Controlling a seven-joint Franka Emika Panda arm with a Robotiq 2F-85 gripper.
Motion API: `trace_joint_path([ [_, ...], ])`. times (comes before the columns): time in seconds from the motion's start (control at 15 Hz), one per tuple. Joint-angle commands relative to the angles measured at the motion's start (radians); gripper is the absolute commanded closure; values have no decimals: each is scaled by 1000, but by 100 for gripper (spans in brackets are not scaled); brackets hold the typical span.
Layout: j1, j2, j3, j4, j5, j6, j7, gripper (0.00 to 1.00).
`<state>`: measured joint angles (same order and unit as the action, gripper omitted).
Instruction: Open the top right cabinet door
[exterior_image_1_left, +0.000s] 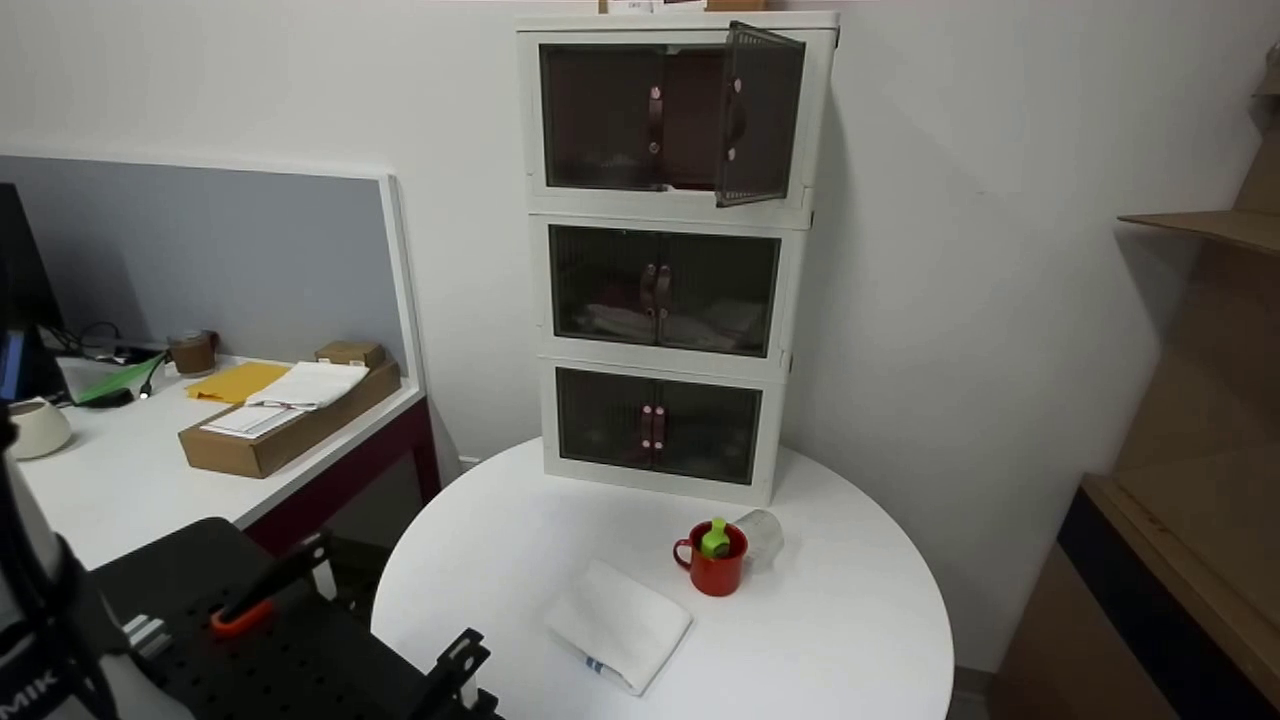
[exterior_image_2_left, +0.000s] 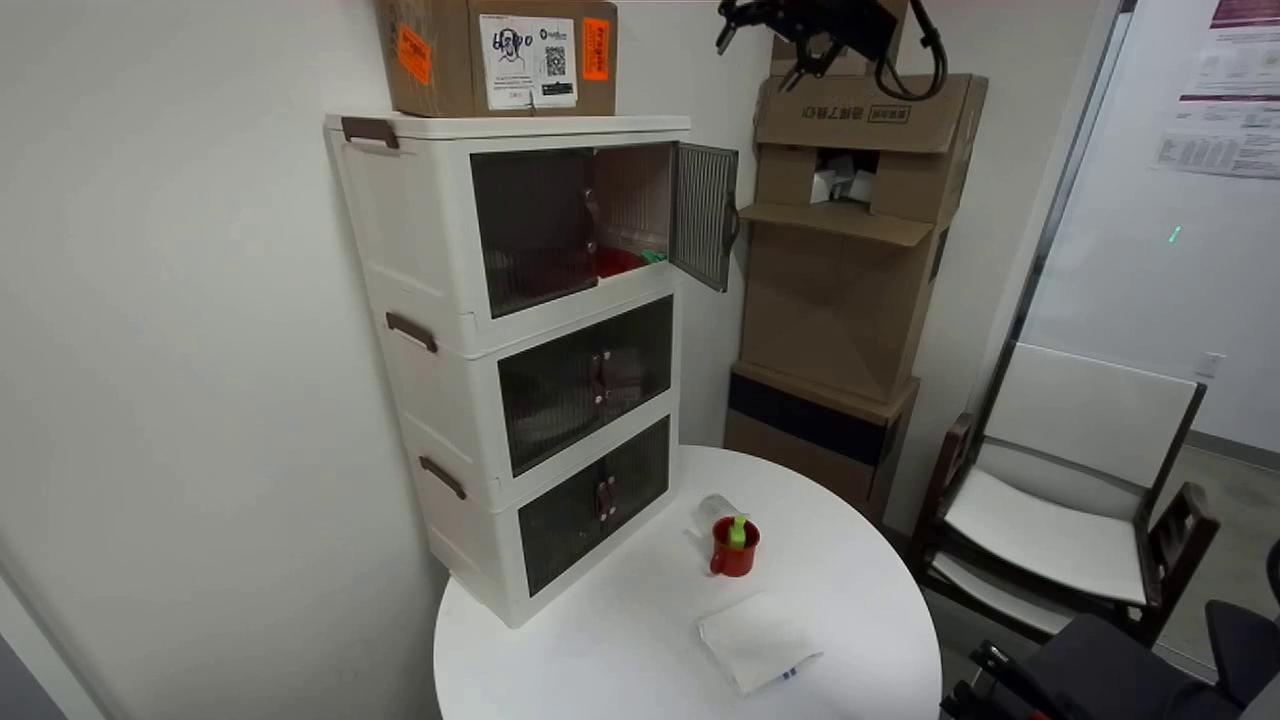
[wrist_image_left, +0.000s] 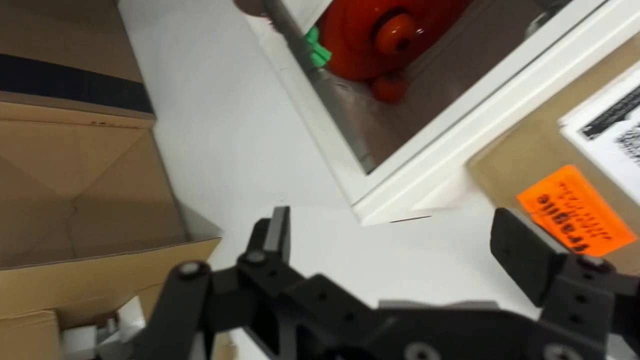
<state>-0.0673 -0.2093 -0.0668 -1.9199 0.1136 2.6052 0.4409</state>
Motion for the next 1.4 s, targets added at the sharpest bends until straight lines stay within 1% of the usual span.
trace_joint_path([
  [0.0, 76, 3, 10, 50, 142, -35, -180, 0],
  [0.13, 100, 39, 14, 73, 179, -45, -253, 0],
  [0.27, 108, 83, 9, 79, 208, -45, -315, 0],
  [0.4, 97, 133, 10, 72, 199, -20, -370, 0],
  [0.6, 75, 208, 4, 77, 186, -46, -474, 0],
  [0.67, 71, 226, 5, 75, 214, -44, -530, 0],
  [0.8, 53, 256, 10, 73, 206, -38, -579, 0],
  [1.07, 30, 254, 9, 58, 192, -42, -632, 0],
  [1.33, -1, 248, 2, 28, 171, -30, -652, 0],
])
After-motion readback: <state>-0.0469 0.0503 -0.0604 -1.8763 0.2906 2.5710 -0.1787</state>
